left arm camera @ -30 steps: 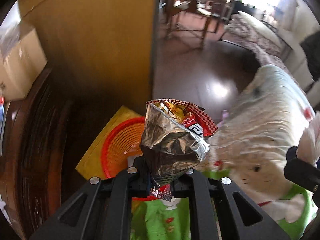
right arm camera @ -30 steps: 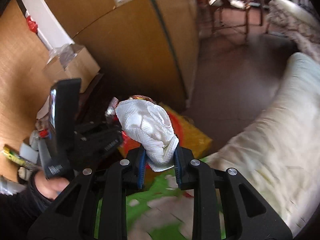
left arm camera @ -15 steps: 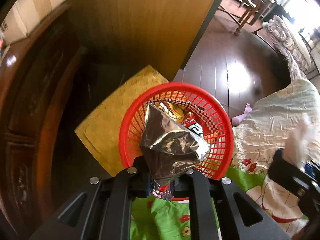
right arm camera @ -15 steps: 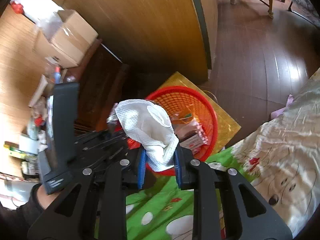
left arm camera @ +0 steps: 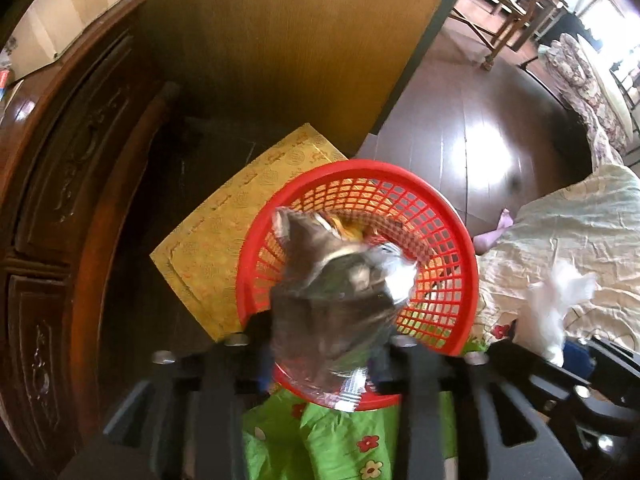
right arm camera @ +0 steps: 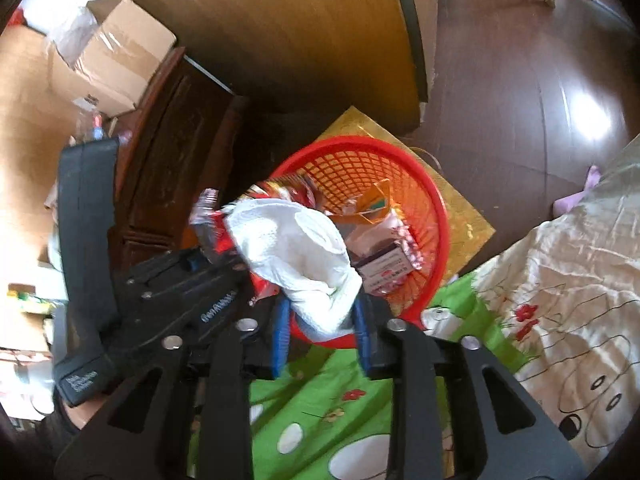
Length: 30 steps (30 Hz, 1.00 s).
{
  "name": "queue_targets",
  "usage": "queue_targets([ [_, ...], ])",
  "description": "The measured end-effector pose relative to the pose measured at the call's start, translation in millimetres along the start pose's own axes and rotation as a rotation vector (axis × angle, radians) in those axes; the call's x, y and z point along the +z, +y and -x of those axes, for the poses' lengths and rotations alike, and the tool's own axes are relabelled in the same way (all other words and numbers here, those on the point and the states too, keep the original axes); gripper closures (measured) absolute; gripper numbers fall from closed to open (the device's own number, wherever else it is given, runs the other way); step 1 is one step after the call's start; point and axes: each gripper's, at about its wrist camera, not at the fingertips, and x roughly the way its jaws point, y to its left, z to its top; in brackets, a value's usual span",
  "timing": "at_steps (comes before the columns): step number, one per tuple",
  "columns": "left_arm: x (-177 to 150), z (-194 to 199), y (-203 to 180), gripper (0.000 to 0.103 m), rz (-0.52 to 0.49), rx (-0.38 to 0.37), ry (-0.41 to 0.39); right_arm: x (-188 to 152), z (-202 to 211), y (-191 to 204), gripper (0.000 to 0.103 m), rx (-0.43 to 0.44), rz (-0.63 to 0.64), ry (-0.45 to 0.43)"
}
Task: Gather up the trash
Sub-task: 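Carry snack bag and tissue to the red wastebasket and open both grippers, then swing both open grippers back toward the bed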
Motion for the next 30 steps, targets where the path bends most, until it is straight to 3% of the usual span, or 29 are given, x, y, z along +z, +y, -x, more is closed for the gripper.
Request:
queue_targets([
  [3, 1.7, 4.4, 3.7, 0.048, 0.012, 0.029, -0.027, 1.0, 8.4, -0.2, 0.049, 0.027, -0.001, -0.043],
  [14, 4.2, 13.7, 8.4, 0.036, 0.033, 0.022, -0.02, 4.2, 14.1, -9.8, 0.048, 0.007, -0.038, -0.061],
  [18, 5.6, 21.0, 9.3, 0.025, 0.047, 0.02, -0.021, 3.5, 21.9, -15.5, 0.049, -0.016, -0.064, -0.096],
  [25, 14.6, 57.3, 1.9, 0.021, 0.053, 0.034, -0.079, -11.6, 77.0, -25.2, 0.049, -0.094, -0.126, -0.332],
  [30, 13.9, 91.2, -20.5, 0.014, 0.008, 0.016, -0.161, -39.9, 137.6, -51.1, 0.047, -0.018, -0.212, -0.48],
])
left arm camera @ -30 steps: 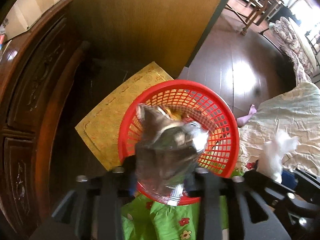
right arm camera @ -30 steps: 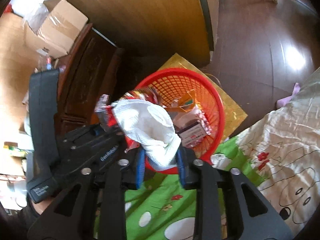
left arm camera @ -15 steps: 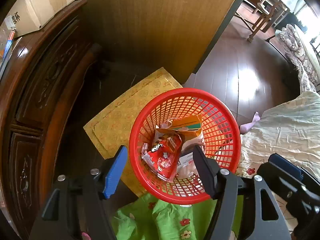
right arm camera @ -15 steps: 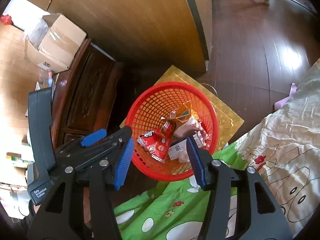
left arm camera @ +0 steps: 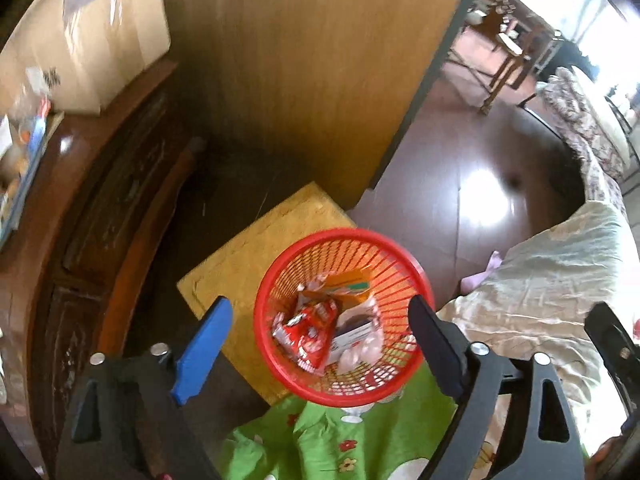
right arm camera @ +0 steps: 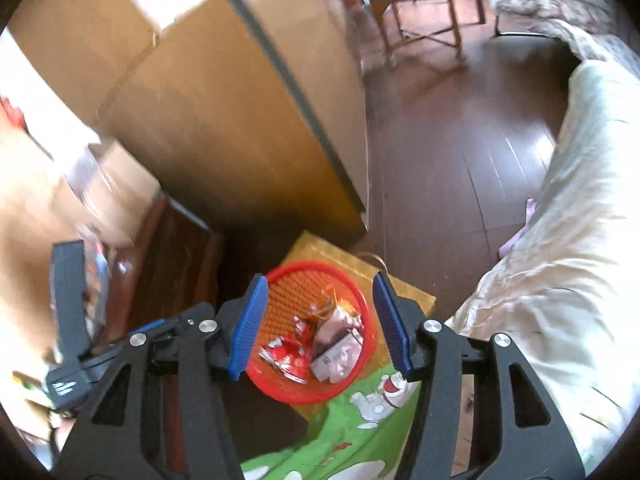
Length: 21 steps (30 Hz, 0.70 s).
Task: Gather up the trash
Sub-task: 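Swing both open grippers back toward the bed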
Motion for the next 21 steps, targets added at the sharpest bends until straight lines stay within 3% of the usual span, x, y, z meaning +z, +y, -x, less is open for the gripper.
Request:
queue_targets([
  [1, -0.6, 7.4, -8.4, 0.013, -0.013, -0.009, -0.018, 1.1, 9.5, -4.8, 0.045, 0.009, -0.014, -0.017],
  [3, -1.4, 13.7, -21.0, 0.012, -0.029, -0.022, -0.026, 2.1, 38.1, -18.6, 0.027, 0.026, -0.045, -0.076],
  [6, -8.3, 21.3, -50.1, 0.012, -0.072, -0.058, -0.024, 1.4, 82.6, -42.4, 0.018, -0.008, -0.071, -0.171],
  [9, -19.4, 30.2, -87.9, 0.012, -0.15, -0.091, -0.028, -0.3, 119.6, -73.9, 0.013, -0.04, -0.122, -0.231],
  [12, -29.4, 37.7, -120.1, 0.011, -0.214, -0.107, -0.045, -5.3, 157.3, -114.5, 0.011, -0.141, -0.179, -0.295],
  [17, -47.4, 55.9, -180.2, 0.011, -0.331, -0.151, -0.093, -9.0, 195.1, -170.7, 0.011, -0.247, -0.209, -0.337],
  [21, -57.7, 63.5, -227.8, 0.011, -0.392, -0.184, -0.091, -11.2, 215.7, -214.5, 0.011, -0.28, -0.263, -0.347],
])
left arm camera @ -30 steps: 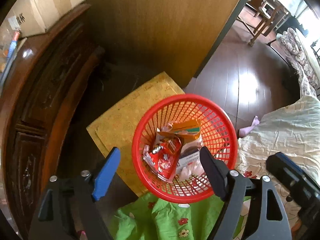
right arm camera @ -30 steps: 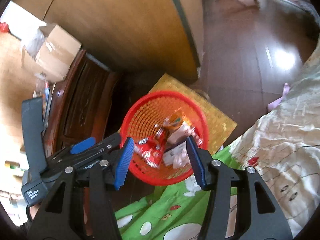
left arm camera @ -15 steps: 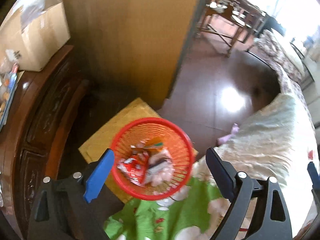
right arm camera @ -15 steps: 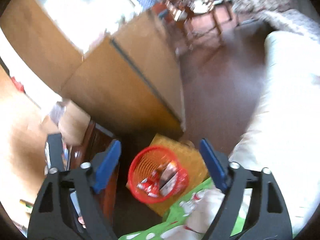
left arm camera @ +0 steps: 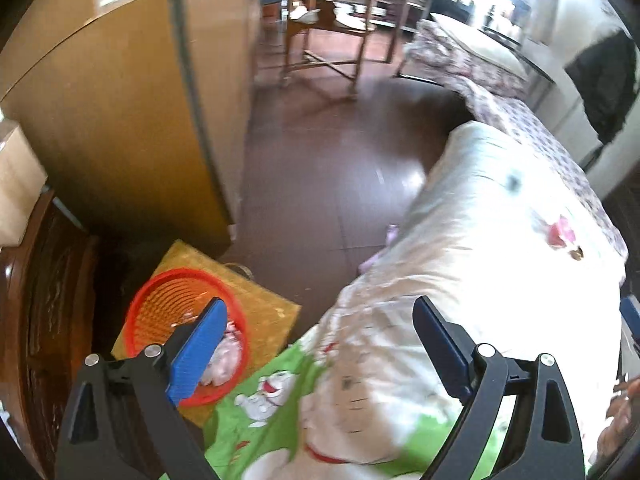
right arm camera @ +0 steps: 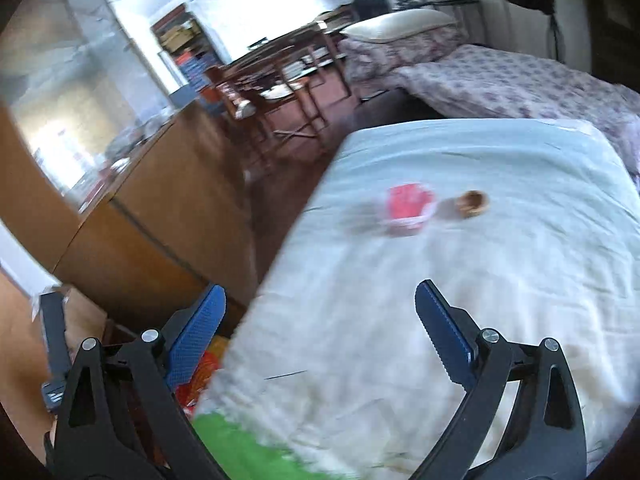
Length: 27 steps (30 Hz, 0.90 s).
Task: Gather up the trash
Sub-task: 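Swing both open grippers back toward the bed, then grasp the clear cup of red jelly with the left gripper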
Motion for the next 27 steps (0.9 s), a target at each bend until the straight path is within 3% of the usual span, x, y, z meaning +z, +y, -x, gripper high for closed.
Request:
queue_targets([
  [7, 8.7, -16.3, -72.8, 0.01, -0.09, -0.052, 0.02, 10.9, -7.2, -59.1, 0.011, -0.034, -0.101, -0.015],
  [14, 14.8, -40.2, -136.7, 0.01, -0.196, -0.083, 0.025, 13.7, -16.3, -85.7, 0.011, -0.12, -0.085, -0.009],
  [20, 15.7, -65.0, -182.0, 0.01, -0.277, -0.127, 0.043, 20.2, -16.7, -123.4, 0.011, -0.155, -0.166, -0.012],
  [27, 1.3, -84.5, -240.9, 0.01, -0.459, -0.171, 0.023, 21.8, -20.2, -154.7, 0.011, -0.175, -0.276, -0.028],
])
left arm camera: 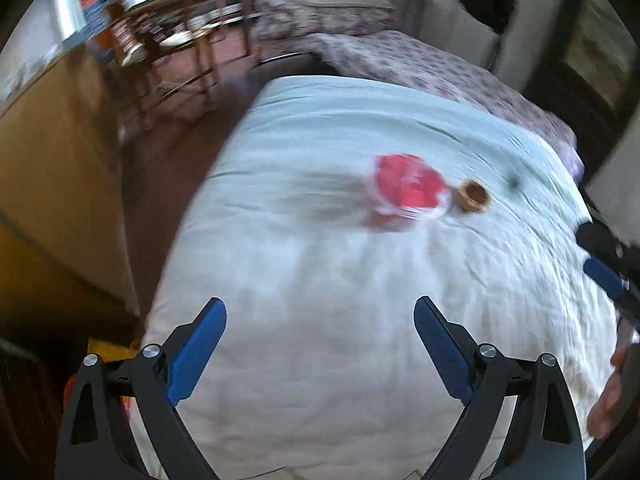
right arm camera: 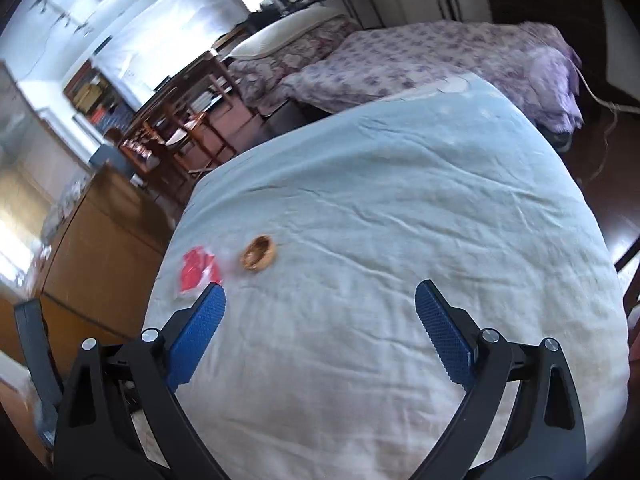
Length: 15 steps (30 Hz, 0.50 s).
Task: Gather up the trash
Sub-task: 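Grasp the clear cup of red jelly with the left gripper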
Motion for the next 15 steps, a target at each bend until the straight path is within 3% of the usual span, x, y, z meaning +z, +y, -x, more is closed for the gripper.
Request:
queue_targets([
  [4, 7.2, -16.8, -23.5, 0.01, -0.094, 0.008, -0.011, 0.5, -6.4, -3.4, 0.011, 0.011, -0.006, 0.015],
  [12, 41.9, -48.7, -35.1, 0.011, -0.058, 0.013, -0.035, -1.9, -8.5, -4.7, 0.011, 0.017, -0.006, 0.009],
  [15, 50.1, -52.3, -34.4, 0.027, -0.048, -0.007, -0.028, -1.4, -10.8, -6.4, 0.011, 0.02, -0.02, 0.021],
])
